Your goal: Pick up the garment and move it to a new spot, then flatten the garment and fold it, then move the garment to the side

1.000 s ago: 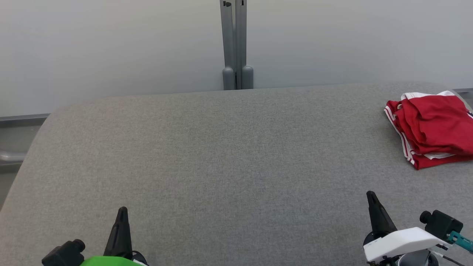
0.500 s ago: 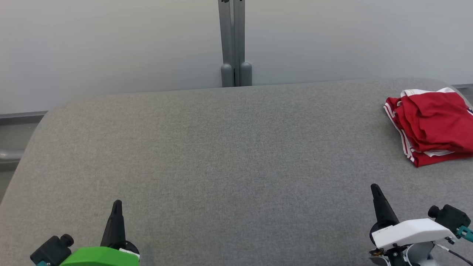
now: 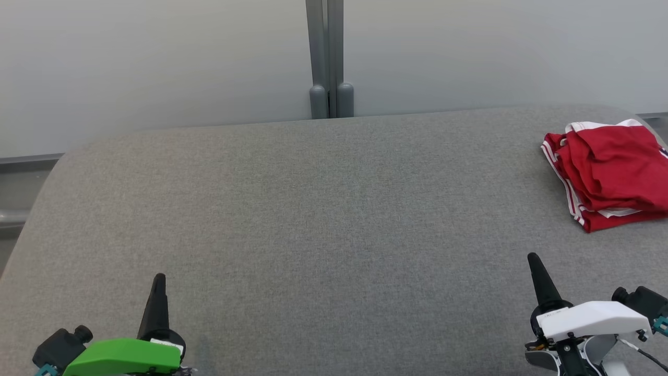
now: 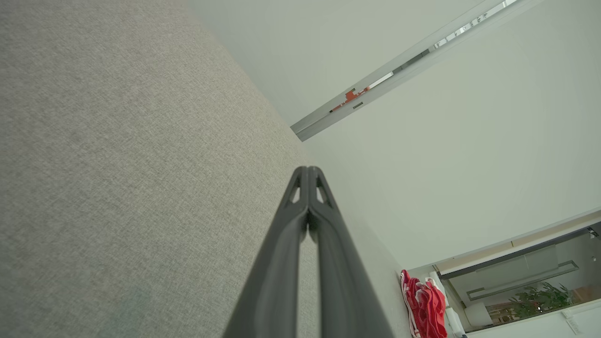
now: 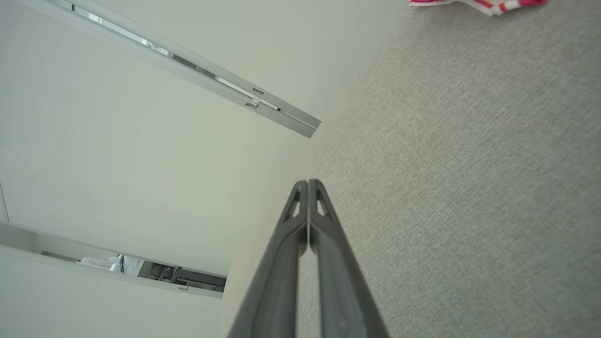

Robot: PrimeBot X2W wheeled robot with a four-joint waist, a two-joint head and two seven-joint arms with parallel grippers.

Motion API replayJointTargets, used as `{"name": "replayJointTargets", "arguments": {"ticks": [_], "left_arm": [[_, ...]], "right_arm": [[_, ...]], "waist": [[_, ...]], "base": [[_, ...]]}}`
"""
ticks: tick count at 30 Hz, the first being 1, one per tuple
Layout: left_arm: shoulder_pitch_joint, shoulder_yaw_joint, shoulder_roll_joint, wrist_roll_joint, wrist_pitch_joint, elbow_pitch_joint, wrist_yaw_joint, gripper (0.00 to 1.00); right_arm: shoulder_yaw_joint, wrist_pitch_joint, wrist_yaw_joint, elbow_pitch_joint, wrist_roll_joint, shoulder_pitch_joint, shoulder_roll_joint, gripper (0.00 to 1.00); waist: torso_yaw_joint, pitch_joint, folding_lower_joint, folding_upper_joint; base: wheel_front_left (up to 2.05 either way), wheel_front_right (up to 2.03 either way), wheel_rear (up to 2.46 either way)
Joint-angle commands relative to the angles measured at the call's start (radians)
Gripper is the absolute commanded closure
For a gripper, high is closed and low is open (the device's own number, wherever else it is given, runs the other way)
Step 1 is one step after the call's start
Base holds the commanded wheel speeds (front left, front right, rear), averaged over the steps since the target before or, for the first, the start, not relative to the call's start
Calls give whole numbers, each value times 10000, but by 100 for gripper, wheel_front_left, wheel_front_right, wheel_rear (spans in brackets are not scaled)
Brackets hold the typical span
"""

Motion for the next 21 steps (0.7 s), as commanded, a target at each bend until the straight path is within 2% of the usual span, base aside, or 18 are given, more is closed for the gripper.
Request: {"name": "replayJointTargets", "arguments": {"ticks": [1,21], "left_arm": [[-296,89,84,-319,68,-35,-63,100],[-738,424,80,-2283,584,214,-218,100]], "right_arm": [[-66,59,3,-55,287,-269,-4,100],[-397,567,4,37,2118,-549,46,100]], "waist": [[-5,14,0,0],[-68,190,0,0]], "base": [[0,0,0],[0,0,0]]}}
